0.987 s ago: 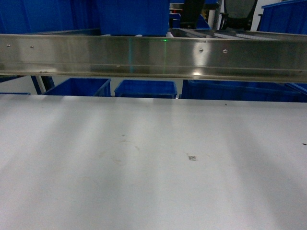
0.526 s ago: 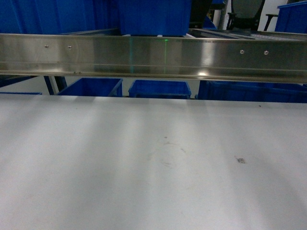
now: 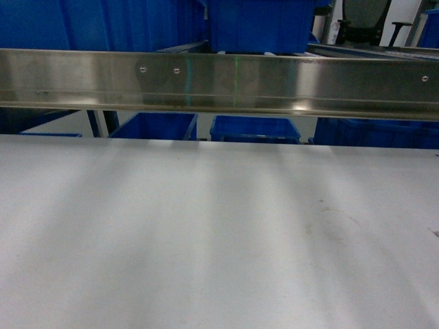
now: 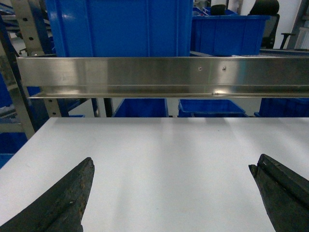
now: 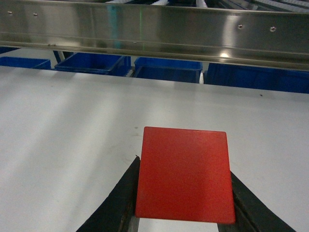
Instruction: Place magnetic block on left shelf second layer
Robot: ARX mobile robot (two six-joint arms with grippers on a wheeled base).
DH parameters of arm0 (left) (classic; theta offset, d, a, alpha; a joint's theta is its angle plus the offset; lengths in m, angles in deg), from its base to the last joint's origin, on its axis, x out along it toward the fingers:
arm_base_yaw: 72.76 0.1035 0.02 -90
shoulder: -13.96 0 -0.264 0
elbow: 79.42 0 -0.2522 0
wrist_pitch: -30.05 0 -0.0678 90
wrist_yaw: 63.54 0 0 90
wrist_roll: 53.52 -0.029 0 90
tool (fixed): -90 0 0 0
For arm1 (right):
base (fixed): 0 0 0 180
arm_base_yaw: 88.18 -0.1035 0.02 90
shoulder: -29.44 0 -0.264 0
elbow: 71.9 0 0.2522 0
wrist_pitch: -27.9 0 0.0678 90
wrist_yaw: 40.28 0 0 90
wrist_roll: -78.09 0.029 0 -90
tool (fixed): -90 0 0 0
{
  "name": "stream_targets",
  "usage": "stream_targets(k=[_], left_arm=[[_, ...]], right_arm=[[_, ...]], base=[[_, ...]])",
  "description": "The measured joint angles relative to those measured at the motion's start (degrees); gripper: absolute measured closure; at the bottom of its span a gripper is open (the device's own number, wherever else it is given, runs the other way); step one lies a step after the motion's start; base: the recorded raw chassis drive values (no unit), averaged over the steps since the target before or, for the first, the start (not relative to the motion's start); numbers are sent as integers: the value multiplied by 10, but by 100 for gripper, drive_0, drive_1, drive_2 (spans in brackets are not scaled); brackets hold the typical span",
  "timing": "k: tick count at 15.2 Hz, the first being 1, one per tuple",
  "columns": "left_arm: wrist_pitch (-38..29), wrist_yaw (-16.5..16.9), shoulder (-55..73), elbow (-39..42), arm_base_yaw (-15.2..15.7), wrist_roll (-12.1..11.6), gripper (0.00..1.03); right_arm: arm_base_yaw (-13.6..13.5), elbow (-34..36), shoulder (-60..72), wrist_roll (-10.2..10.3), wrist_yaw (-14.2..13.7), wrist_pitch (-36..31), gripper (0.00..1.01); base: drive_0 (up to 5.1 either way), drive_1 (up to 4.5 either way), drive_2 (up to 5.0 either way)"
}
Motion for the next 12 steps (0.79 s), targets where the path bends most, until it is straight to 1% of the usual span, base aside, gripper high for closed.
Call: stream_targets(k=[12], left_arm=[[1,0,0,0,0,0,5]], right_arm=[[0,0,0,0,0,-2,67]], base=[[-482,263,263]])
